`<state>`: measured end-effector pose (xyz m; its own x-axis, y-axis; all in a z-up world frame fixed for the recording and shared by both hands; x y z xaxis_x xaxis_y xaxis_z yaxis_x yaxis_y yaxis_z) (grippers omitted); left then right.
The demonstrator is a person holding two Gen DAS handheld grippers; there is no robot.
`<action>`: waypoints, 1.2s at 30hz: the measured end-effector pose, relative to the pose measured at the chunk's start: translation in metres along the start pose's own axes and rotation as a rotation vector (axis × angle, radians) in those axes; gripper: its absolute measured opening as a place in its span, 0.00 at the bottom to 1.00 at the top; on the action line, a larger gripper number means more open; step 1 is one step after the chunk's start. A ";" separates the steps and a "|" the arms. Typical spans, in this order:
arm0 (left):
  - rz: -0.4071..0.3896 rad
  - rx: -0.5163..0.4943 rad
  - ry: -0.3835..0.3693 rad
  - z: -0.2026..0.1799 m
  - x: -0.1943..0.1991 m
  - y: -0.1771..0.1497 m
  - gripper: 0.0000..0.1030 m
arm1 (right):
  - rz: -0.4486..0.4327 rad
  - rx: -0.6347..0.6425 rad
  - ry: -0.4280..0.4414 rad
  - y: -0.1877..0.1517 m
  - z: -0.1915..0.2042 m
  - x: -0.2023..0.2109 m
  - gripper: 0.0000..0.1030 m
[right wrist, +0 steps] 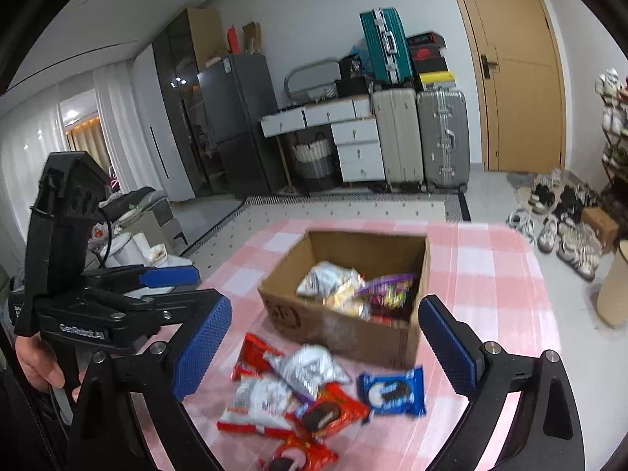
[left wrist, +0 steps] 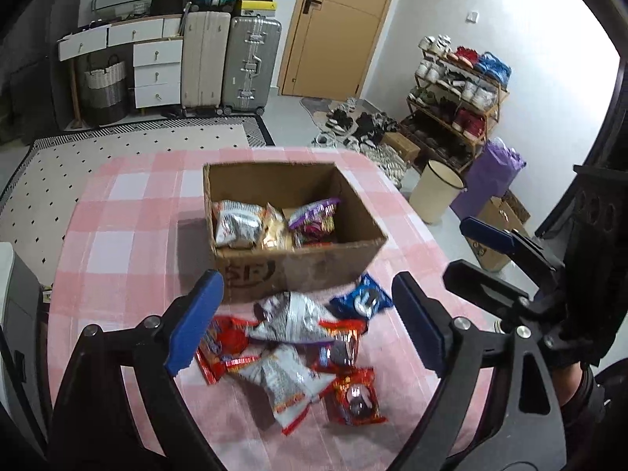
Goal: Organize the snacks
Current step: 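Withdraw both grippers from the box back toward the snack pile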
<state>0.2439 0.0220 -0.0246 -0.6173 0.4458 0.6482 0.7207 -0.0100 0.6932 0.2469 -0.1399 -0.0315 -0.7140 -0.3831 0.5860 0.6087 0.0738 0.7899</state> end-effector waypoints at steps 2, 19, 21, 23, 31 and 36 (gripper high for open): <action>0.011 0.002 0.001 -0.001 0.000 -0.010 0.84 | 0.018 -0.001 -0.007 -0.011 0.000 0.001 0.95; 0.070 0.057 0.024 0.018 -0.013 -0.083 0.98 | 0.075 -0.077 0.006 -0.074 0.001 0.006 0.95; 0.093 0.057 0.019 0.019 -0.018 -0.094 0.98 | 0.082 -0.069 0.010 -0.079 0.003 0.005 0.95; 0.120 0.072 0.014 0.022 -0.025 -0.104 0.98 | 0.094 -0.073 0.009 -0.085 0.002 0.002 0.95; 0.149 0.128 0.004 0.032 -0.044 -0.124 0.98 | 0.100 -0.081 0.023 -0.099 0.007 0.002 0.95; 0.168 0.159 -0.025 0.036 -0.061 -0.133 0.98 | 0.120 -0.089 0.032 -0.111 0.007 0.000 0.95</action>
Point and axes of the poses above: each gripper's, at about its wrist camera, not at the fingertips, and x roughly against the way its jaws point, z to its left, y to its top, the point moved 4 cm from there along -x, roughly the way its jaws point, and after that the axes turned 7 degrees about -y, right-handed, at the moved point
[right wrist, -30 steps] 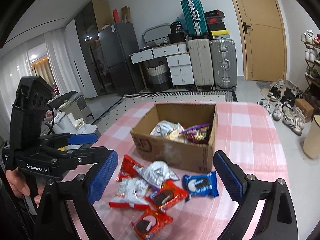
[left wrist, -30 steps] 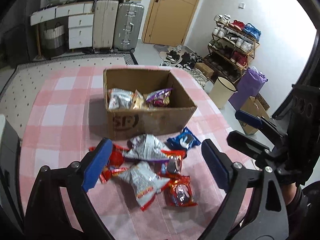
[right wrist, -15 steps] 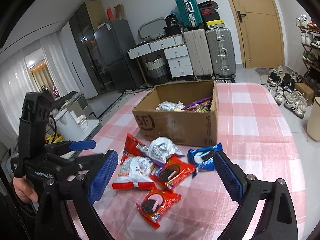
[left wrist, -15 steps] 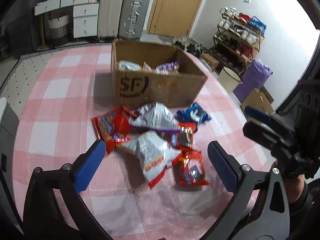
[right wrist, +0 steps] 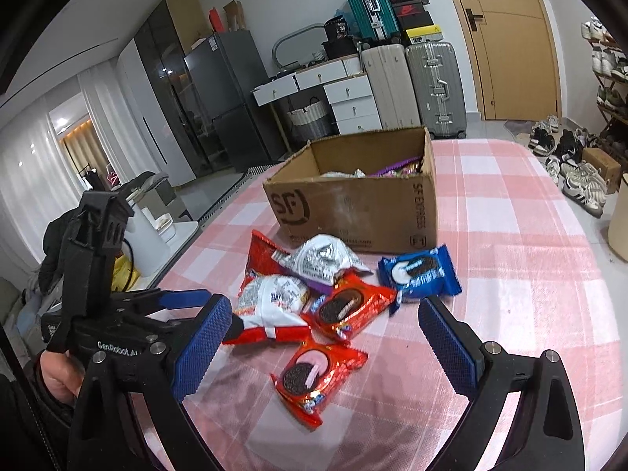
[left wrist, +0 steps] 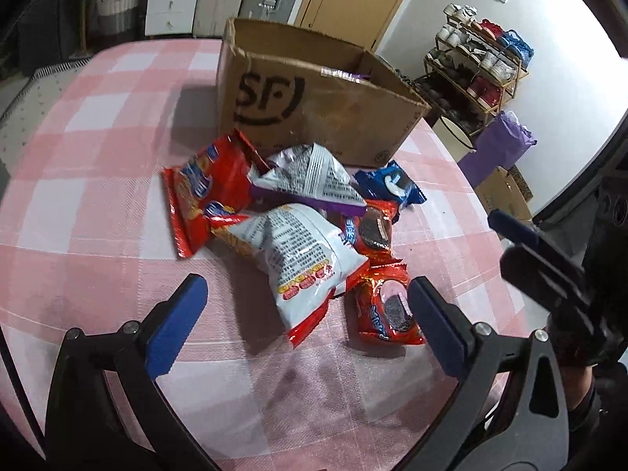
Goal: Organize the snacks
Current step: 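Withdraw both grippers from the box back toward the snack pile, then grasp the white printed chip bag with left while right grasps red Oreo pack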
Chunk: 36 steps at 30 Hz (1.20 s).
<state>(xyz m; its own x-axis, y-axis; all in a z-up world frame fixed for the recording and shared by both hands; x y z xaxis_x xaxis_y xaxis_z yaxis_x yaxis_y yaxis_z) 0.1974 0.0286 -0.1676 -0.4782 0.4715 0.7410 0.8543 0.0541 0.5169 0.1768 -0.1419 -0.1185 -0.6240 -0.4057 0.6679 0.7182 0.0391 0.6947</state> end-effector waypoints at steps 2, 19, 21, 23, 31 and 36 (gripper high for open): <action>0.003 0.018 -0.005 0.003 -0.007 0.001 0.98 | 0.010 -0.001 -0.004 -0.005 -0.002 -0.003 0.95; 0.042 0.133 -0.037 0.019 -0.061 0.021 0.87 | 0.046 -0.057 0.015 -0.024 -0.019 -0.018 0.95; 0.059 0.145 -0.037 0.021 -0.067 0.018 0.78 | 0.048 -0.061 0.014 -0.025 -0.021 -0.018 0.95; 0.056 0.152 -0.045 0.022 -0.069 0.017 0.67 | 0.051 -0.066 0.015 -0.025 -0.022 -0.019 0.95; 0.064 0.122 -0.098 0.009 -0.076 0.013 0.41 | 0.063 -0.063 0.018 -0.030 -0.019 -0.022 0.95; 0.051 0.127 -0.090 0.011 -0.074 0.010 0.40 | 0.066 -0.061 0.017 -0.031 -0.017 -0.021 0.95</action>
Point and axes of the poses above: each gripper's, at about its wrist camera, not at the fingertips, and x roughly against the way its jaws point, z to its left, y to its top, the point moved 4 cm from there along -x, roughly the way its jaws point, and after that the axes turned 7 degrees about -y, right-handed, at the moved point
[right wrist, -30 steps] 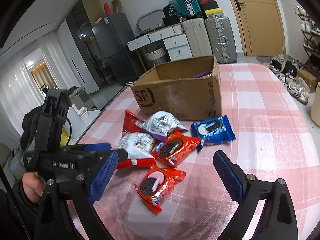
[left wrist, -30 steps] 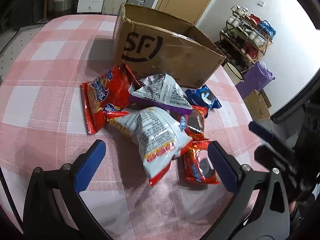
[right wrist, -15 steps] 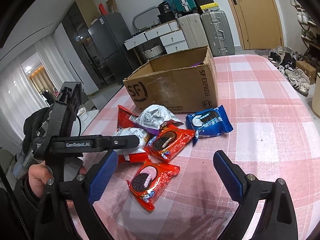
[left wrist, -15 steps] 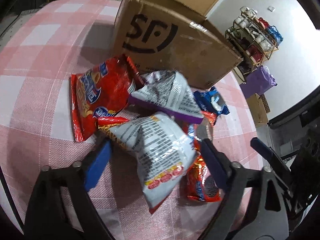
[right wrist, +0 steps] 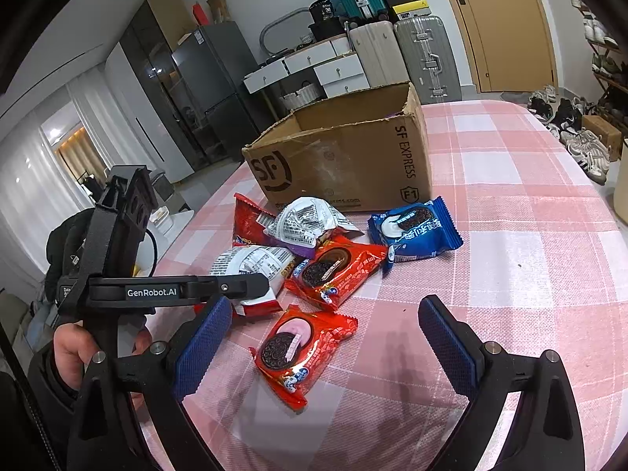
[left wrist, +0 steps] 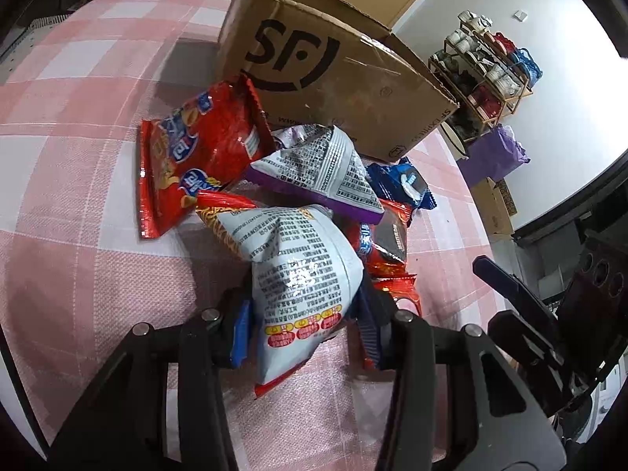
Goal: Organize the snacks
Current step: 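Grasp the white printed chip bag with left while right grasps red Oreo pack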
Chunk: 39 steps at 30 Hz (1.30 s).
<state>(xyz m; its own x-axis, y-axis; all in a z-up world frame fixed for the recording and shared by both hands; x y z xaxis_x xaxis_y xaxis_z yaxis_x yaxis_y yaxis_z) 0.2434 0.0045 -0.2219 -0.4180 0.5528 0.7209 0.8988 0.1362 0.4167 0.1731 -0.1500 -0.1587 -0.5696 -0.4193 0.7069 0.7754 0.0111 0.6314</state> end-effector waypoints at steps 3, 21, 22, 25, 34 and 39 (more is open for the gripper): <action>-0.003 -0.002 0.002 0.000 0.001 -0.001 0.40 | 0.001 0.000 -0.003 0.000 0.000 0.000 0.95; -0.030 -0.015 -0.026 0.007 0.036 -0.013 0.41 | 0.042 0.019 -0.001 -0.008 0.007 -0.009 0.95; -0.033 -0.016 -0.028 0.007 0.038 -0.013 0.41 | 0.048 0.021 -0.001 -0.009 0.007 -0.010 0.95; -0.039 -0.016 -0.034 0.009 0.045 -0.014 0.41 | 0.062 0.026 -0.002 -0.011 0.009 -0.014 0.95; -0.058 -0.013 -0.044 0.014 0.067 -0.020 0.41 | 0.148 0.047 -0.024 -0.025 0.017 -0.036 0.95; -0.059 -0.018 -0.047 0.014 0.071 -0.024 0.41 | 0.168 0.064 -0.034 -0.029 0.024 -0.045 0.95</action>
Point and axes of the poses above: each gripper's, at about its wrist camera, not at the fingertips, and x roughly against the way its jaws point, z to its left, y to its top, the point moved 4 cm from there along -x, roughly the way its jaws point, and after that the axes turned 7 degrees about -y, right-handed, at the moved point
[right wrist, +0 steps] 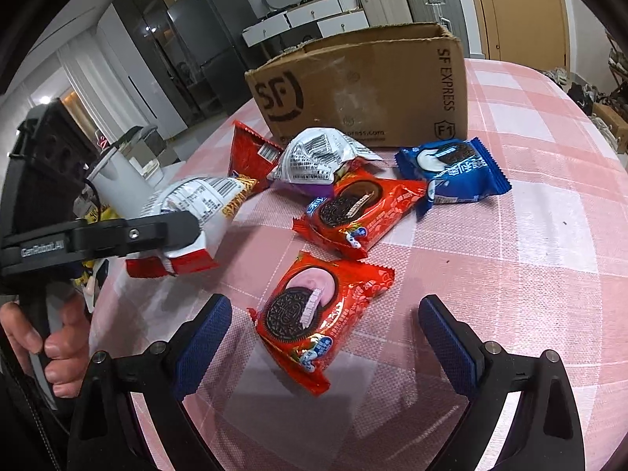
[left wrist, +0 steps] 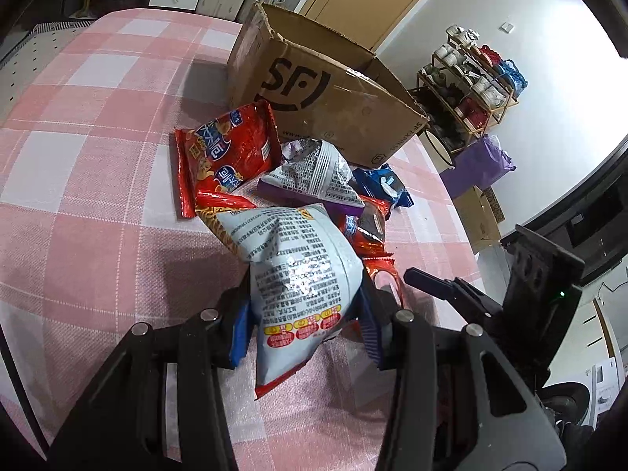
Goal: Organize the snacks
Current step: 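Grasp the white printed chip bag with left while right grasps red Oreo pack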
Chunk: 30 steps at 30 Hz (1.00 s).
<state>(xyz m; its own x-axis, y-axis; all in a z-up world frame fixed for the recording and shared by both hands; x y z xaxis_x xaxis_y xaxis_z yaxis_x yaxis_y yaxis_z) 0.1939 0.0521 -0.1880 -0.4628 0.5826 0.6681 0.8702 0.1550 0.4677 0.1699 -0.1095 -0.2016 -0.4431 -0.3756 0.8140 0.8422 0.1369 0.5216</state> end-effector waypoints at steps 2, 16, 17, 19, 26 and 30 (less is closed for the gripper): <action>-0.002 0.002 -0.002 0.000 0.002 -0.001 0.41 | 0.008 0.009 -0.008 0.001 0.003 -0.003 0.95; -0.034 -0.019 0.006 -0.007 0.028 -0.001 0.41 | 0.022 0.151 -0.175 0.002 0.030 -0.023 0.70; -0.038 -0.023 0.014 -0.008 0.030 -0.002 0.41 | 0.025 0.163 -0.174 0.002 0.031 -0.023 0.64; -0.039 -0.029 0.029 -0.008 0.033 -0.003 0.41 | 0.024 0.133 -0.138 0.004 0.025 -0.021 0.43; -0.034 -0.027 0.042 -0.006 0.036 -0.005 0.41 | 0.019 0.062 -0.054 0.004 0.004 -0.010 0.43; -0.033 -0.029 0.044 -0.006 0.035 -0.003 0.41 | 0.003 0.047 -0.032 0.003 0.006 -0.002 0.43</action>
<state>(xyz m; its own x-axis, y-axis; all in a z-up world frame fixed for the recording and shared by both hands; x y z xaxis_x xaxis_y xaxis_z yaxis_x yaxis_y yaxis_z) 0.1744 0.0673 -0.1631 -0.4986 0.5417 0.6767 0.8495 0.1500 0.5058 0.1715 -0.1034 -0.2002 -0.4503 -0.3461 0.8231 0.8286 0.1815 0.5296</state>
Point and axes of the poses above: each gripper's, at about its wrist camera, not at the fingertips, and x roughly against the way its jaws point, z to its left, y to its top, the point moved 4 cm from there along -x, roughly the way its jaws point, and after that the axes turned 7 degrees about -y, right-handed, at the moved point
